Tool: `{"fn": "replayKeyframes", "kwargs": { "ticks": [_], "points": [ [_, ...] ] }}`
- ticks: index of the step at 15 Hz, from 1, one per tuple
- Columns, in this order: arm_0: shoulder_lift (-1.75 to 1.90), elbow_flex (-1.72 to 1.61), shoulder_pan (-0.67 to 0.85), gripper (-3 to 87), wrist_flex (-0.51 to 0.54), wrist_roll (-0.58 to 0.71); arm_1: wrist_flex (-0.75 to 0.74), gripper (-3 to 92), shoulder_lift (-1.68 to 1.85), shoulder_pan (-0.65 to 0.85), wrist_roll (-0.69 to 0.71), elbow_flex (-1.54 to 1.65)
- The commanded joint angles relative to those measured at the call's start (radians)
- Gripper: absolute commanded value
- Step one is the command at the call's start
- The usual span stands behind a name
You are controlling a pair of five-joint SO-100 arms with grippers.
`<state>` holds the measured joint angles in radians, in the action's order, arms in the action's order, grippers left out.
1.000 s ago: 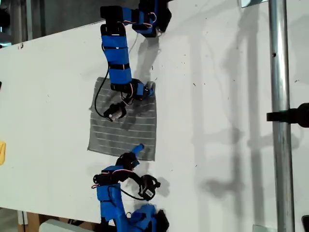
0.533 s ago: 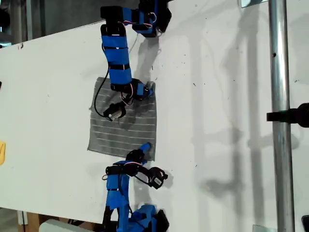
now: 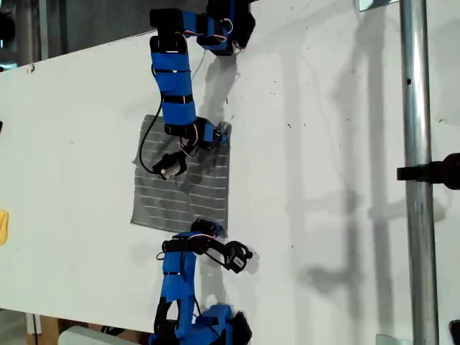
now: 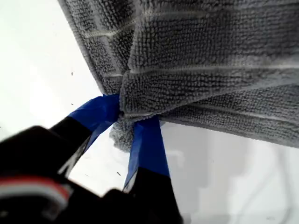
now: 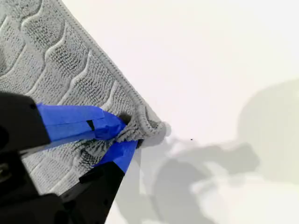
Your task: Grasp corners of a towel and fold twice.
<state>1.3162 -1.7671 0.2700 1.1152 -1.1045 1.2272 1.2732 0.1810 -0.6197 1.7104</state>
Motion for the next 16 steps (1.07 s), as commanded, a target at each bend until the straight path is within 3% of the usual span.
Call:
{"fn": "replayKeyframes", "kwargs": {
  "ticks": [1,3,6,10,13,16],
  "points": [
    [0.006,0.035,0.002,-2.9,0.02,0.003,0.015,-0.2,0.061,-0.003,-0.011,-0.014],
    [0.017,0.077,-0.015,-2.9,0.063,-0.009,0.028,-0.2,0.083,-0.003,-0.014,-0.014],
    [0.061,0.195,-0.086,-2.9,0.216,-0.061,0.112,-0.2,0.206,-0.067,-0.095,-0.017],
    [0.31,0.123,-0.305,-2.9,0.241,-0.229,0.202,-0.2,0.393,-0.341,-0.351,-0.049],
    [0.33,0.132,-0.445,-2.9,0.282,-0.391,0.224,-0.2,0.242,-0.555,-0.488,-0.314],
    [0.345,0.137,-0.316,-2.9,0.285,-0.284,0.307,-0.2,0.295,-0.425,-0.492,-0.265]
  ]
}}
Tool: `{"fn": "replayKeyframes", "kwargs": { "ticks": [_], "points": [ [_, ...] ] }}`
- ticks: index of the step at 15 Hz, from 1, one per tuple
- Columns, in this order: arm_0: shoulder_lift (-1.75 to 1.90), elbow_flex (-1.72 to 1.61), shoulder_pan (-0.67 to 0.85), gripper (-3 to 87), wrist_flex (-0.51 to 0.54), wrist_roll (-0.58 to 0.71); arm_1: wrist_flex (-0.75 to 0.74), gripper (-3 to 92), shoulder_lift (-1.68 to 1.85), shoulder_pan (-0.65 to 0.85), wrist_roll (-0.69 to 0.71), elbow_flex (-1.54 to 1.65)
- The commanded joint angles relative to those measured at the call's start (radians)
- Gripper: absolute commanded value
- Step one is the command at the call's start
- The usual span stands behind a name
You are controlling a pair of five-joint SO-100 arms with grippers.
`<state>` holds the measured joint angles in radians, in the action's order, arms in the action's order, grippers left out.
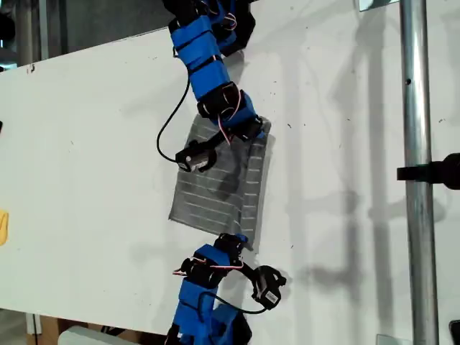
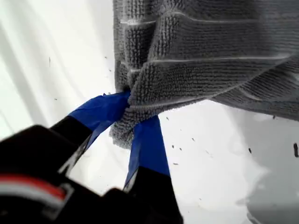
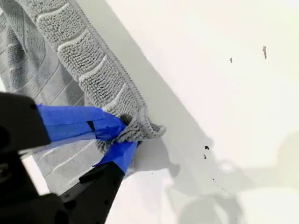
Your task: Grasp corners of a towel and fold twice.
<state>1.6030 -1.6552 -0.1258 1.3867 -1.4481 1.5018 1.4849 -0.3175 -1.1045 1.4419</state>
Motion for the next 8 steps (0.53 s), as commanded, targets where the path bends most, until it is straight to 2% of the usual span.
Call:
{"fn": "replayKeyframes", "kwargs": {
  "ticks": [1,5,8],
  "points": [
    [0.054,0.043,0.17,-2.9,0.018,0.152,0.075,-0.2,0.143,0.175,0.006,0.069],
    [-0.052,0.176,0.529,-2.9,-0.014,0.528,0.117,-0.2,0.405,0.647,0.23,0.321],
    [-0.265,0.486,0.693,-2.9,0.06,0.687,0.092,-0.2,0.459,0.931,0.465,0.354]
  ]
}}
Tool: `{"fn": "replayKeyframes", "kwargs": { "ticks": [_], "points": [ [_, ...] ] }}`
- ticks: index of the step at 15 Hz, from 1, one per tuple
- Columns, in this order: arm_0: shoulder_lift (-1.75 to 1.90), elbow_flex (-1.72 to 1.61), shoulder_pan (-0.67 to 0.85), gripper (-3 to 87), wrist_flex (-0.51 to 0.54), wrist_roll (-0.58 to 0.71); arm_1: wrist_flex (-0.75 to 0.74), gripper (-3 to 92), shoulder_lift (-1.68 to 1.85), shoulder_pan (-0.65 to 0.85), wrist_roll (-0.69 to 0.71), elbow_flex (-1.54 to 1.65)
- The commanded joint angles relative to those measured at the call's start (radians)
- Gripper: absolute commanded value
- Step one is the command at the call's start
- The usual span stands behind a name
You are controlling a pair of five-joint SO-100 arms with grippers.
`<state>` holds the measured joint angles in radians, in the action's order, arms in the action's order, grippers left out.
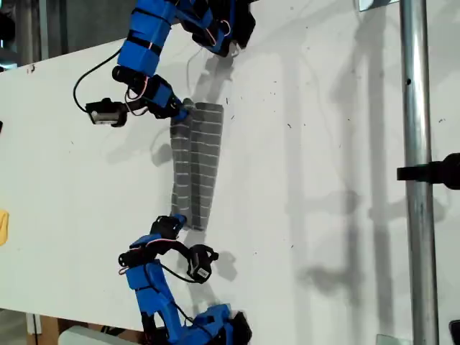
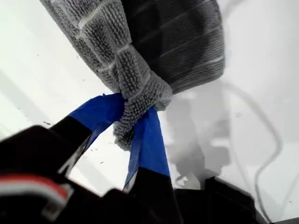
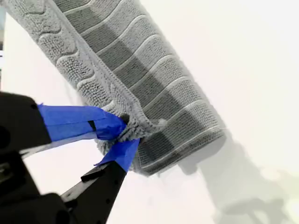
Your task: Grasp corners of a towel and fold twice.
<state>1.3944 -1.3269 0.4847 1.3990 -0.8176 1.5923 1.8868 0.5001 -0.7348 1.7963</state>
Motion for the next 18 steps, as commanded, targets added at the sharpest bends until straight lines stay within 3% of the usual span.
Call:
{"fn": "replayKeyframes", "kwargs": {
  "ticks": [1,4,10,15,16,18],
  "points": [
    [-0.13,0.282,0.114,-2.9,0.083,0.091,-0.023,-0.2,0.063,0.173,0.164,-0.005],
    [-0.193,0.428,0.166,-2.9,0.12,0.127,-0.091,-0.2,0.1,0.232,0.287,-0.028],
    [-0.37,0.328,0.12,-2.9,0.097,0.067,-0.298,-0.2,0.063,0.021,0.021,0.33],
    [-0.515,0.336,0.115,-2.4,0.044,0.041,-0.448,-0.2,-0.035,-0.003,-0.035,0.479],
    [-0.54,0.339,0.12,0.4,0.049,0.035,-0.479,-0.2,-0.075,-0.006,-0.041,0.486],
    [-0.531,0.357,0.138,15.1,0.095,0.032,-0.476,1.2,-0.1,0.017,-0.083,0.482]
  ]
}}
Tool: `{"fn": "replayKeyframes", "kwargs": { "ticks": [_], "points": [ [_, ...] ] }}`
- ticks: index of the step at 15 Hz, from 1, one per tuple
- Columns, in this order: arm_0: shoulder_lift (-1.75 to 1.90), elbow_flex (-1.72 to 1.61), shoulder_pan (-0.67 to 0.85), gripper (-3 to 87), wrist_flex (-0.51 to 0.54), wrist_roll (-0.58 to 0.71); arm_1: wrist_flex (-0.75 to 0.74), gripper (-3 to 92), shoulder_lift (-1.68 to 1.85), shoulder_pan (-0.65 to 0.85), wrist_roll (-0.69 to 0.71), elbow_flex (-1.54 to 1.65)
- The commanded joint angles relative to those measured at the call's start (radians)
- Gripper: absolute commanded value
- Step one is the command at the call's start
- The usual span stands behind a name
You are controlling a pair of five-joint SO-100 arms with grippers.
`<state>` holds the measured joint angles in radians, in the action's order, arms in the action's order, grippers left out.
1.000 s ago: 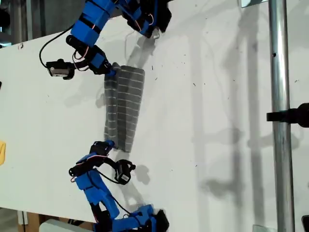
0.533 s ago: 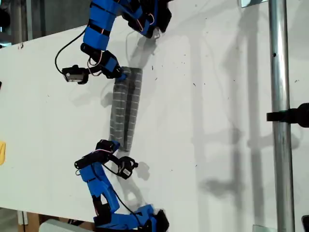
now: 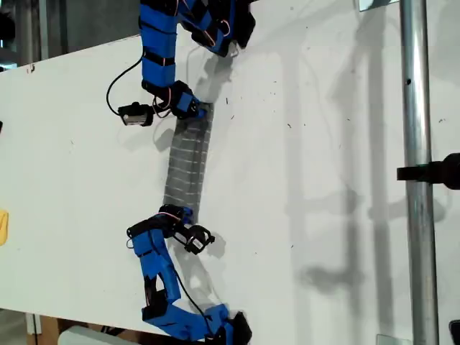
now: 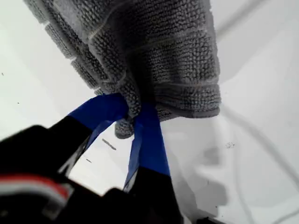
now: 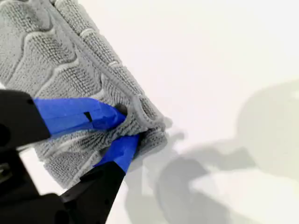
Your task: Grasp corners of a towel and fold twice.
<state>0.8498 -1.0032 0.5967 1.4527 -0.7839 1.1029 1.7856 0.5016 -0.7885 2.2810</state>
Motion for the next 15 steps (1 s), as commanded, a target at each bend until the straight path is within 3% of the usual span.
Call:
{"fn": "replayKeyframes", "kwargs": {
  "ticks": [1,2,4,7,10,13,15],
  "points": [
    [0.044,0.051,0.034,24.5,0.084,0.005,0.067,10.1,0.021,0.032,-0.069,-0.015],
    [0.104,0.049,0.035,32.7,0.133,0.008,0.141,13.4,0.063,0.037,-0.11,-0.038],
    [0.29,0.003,0.025,35.0,0.227,-0.014,0.284,19.3,0.221,-0.002,-0.23,-0.06],
    [0.818,-0.399,-0.054,39.2,0.202,-0.123,0.502,30.8,0.512,-0.149,-0.479,-0.06],
    [1.342,-0.856,-0.252,38.8,0.078,-0.316,0.623,29.1,0.703,-0.387,-0.753,-0.067],
    [1.7,-1.328,-0.514,34.3,-0.202,-0.543,0.69,29.8,0.893,-0.71,-1.098,-0.067],
    [1.899,-1.628,-0.618,27.7,-0.399,-0.67,0.696,30.3,0.92,-0.824,-1.249,-0.048]
  ]
}}
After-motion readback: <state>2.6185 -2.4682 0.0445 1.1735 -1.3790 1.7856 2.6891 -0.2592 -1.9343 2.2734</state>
